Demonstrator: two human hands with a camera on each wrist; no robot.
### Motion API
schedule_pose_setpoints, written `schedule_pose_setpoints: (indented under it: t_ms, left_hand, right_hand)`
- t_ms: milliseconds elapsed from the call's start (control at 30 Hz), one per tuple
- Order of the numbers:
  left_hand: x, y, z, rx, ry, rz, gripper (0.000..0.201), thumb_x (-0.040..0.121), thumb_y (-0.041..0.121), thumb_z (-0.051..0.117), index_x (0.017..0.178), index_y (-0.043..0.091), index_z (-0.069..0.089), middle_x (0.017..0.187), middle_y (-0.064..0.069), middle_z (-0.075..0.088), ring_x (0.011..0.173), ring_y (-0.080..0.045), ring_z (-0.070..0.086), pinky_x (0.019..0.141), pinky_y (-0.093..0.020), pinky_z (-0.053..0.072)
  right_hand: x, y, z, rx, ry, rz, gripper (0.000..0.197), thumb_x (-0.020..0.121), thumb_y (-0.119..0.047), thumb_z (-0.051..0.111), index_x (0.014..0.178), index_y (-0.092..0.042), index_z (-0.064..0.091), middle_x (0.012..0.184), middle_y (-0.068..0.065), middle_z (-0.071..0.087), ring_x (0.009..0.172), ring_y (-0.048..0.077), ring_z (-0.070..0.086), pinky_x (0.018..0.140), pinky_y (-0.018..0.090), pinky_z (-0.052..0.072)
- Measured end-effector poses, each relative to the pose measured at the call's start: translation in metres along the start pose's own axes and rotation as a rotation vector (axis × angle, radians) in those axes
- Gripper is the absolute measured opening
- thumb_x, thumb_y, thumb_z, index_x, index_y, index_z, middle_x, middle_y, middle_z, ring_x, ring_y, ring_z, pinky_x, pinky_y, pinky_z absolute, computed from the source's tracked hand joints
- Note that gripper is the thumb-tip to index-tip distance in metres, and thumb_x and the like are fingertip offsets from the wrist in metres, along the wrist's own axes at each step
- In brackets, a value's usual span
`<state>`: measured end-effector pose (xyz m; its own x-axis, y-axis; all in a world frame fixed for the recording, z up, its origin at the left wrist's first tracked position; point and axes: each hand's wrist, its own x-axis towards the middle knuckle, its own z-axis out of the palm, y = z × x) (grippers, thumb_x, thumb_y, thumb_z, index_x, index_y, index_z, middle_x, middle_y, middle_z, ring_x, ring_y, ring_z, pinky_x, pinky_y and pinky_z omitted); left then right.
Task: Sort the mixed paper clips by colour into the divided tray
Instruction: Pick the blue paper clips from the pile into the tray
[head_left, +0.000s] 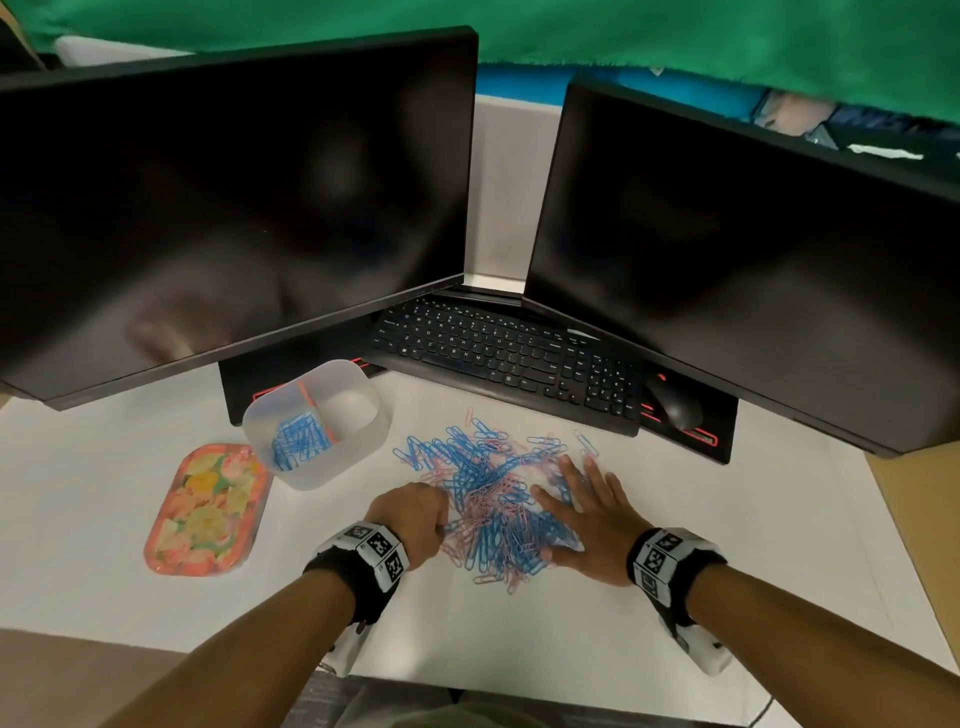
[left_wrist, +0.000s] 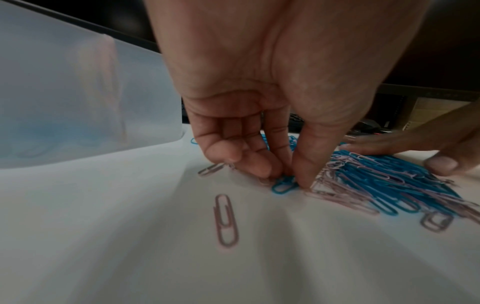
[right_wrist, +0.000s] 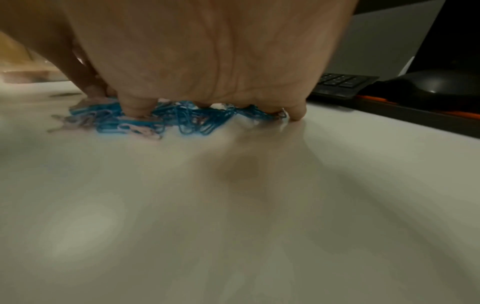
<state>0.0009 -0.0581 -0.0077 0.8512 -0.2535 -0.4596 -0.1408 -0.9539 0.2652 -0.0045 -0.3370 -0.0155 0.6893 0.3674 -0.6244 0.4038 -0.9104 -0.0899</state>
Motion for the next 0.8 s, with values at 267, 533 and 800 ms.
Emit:
schedule_pose_setpoints:
  t_ms: [267, 533, 800]
  left_hand:
    - [0.001, -0.005, 0.001, 0.02, 0.01, 0.025, 0.015, 0.087, 0.032, 0.055, 0.099, 0.025, 0.062, 0.11, 0.002, 0.063, 0.102, -0.022, 0.061, 0.085, -0.032, 0.05]
    - [-0.001, -0.008, -0.003, -0.181, 0.026, -0.002, 0.006, 0.084, 0.023, 0.057, 0.082, 0.025, 0.062, 0.095, 0.003, 0.06, 0.088, -0.018, 0.059, 0.076, -0.024, 0.046]
    - [-0.005, -0.017, -0.011, -0.425, 0.108, 0.006, 0.016, 0.084, 0.012, 0.059, 0.075, 0.025, 0.058, 0.068, 0.013, 0.057, 0.07, -0.014, 0.058, 0.065, -0.017, 0.042]
  right_hand:
    - [-0.033, 0.028, 0.008, 0.146, 0.202, 0.085, 0.065, 0.09, -0.069, 0.025, 0.146, -0.049, 0.0, 0.159, 0.0, -0.013, 0.147, 0.026, -0.012, 0.12, 0.041, 0.0]
    - [-0.039, 0.009, 0.022, 0.301, 0.408, 0.122, 0.02, 0.09, -0.025, 0.051, 0.108, -0.023, 0.06, 0.108, -0.004, 0.056, 0.101, 0.017, 0.055, 0.085, 0.024, 0.042]
    - [-0.036, 0.014, 0.026, 0.293, 0.443, -0.004, 0.014, 0.09, -0.017, 0.054, 0.099, -0.017, 0.065, 0.101, -0.001, 0.059, 0.095, 0.018, 0.055, 0.084, 0.026, 0.046]
